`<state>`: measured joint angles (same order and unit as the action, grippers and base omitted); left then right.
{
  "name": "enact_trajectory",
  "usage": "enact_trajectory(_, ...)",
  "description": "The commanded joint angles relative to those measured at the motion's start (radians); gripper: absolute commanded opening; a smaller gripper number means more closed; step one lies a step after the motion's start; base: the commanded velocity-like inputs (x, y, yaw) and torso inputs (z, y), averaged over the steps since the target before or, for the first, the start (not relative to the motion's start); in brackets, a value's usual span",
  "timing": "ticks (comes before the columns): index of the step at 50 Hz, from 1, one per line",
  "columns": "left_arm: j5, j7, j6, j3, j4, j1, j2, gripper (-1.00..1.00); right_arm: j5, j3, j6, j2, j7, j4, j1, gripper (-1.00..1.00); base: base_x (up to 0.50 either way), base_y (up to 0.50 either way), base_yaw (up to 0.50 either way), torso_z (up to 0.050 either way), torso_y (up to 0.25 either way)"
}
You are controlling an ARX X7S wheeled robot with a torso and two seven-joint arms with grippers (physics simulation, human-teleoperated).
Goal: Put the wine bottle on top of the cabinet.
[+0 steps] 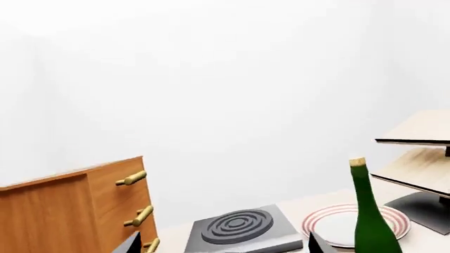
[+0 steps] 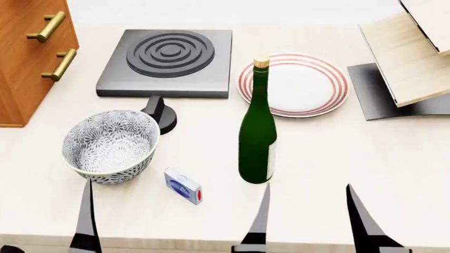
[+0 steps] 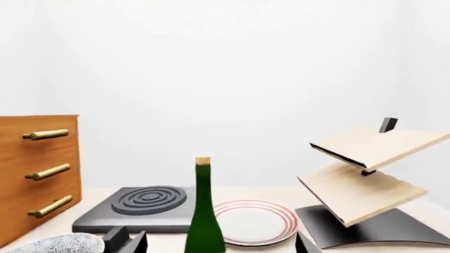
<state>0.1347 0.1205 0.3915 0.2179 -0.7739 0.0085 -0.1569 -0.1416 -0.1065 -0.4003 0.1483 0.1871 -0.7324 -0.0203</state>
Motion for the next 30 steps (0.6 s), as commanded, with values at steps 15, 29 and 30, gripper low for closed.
enact_trajectory(15,0.272,-0.229,0.102,0.045,-0.273,-0.032,0.156,1.0,-0.217,-0.062,-0.175,0.182,0.23,-0.314,0.111,1.0,0.0,0.0,0.0,0.0,0.0)
enact_trajectory(29,0.291,-0.235,0.085,0.066,-0.273,-0.029,0.156,1.0,-0.404,-0.274,-0.049,0.487,0.614,-0.31,0.247,1.0,0.0,0.0,0.0,0.0,0.0)
enact_trajectory(30,0.291,-0.235,0.083,0.065,-0.273,-0.028,0.156,1.0,-0.4,-0.277,-0.038,0.488,0.616,-0.307,0.247,1.0,0.0,0.0,0.0,0.0,0.0)
